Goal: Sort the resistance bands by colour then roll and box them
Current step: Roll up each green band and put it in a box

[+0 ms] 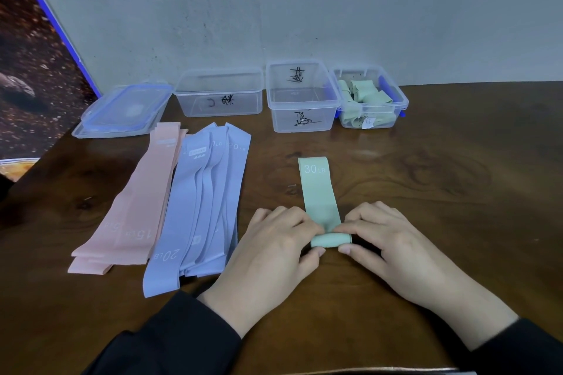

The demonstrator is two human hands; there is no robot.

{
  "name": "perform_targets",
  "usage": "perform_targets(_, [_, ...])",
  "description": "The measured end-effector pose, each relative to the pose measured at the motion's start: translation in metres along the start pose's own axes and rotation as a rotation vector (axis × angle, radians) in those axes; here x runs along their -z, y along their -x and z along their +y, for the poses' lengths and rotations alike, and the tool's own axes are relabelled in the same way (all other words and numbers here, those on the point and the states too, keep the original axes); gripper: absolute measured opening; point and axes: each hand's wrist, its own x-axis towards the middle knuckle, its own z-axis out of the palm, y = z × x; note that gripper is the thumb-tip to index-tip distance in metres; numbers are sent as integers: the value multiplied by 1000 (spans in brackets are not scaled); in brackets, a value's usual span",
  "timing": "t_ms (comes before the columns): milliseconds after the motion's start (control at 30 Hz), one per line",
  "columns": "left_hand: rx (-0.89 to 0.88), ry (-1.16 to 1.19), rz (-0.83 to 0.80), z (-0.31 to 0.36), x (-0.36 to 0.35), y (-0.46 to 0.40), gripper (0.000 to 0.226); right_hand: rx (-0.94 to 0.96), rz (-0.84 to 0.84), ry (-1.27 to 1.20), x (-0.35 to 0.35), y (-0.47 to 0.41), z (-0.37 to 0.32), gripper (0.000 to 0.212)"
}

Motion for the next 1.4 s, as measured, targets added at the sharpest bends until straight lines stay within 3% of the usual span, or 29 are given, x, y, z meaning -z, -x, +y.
perform_targets(367, [27, -39, 3, 6, 0, -2, 35, 29, -56, -11, 9, -15, 6, 28])
perform_targets(633, [67, -74, 63, 0, -5, -5, 23, 5, -52, -58, 3, -26, 11, 33])
perform_targets(967, [130, -93, 66, 4, -9, -11, 31, 6, -63, -88, 1, -27, 13, 18])
perform_targets(1267, [135, -49, 52, 4, -9, -9, 25, -14, -73, -80, 2, -27, 12, 34])
perform_targets(1400, [142, -44, 62, 4, -9, -10, 30, -39, -54, -139, 5, -27, 10, 25])
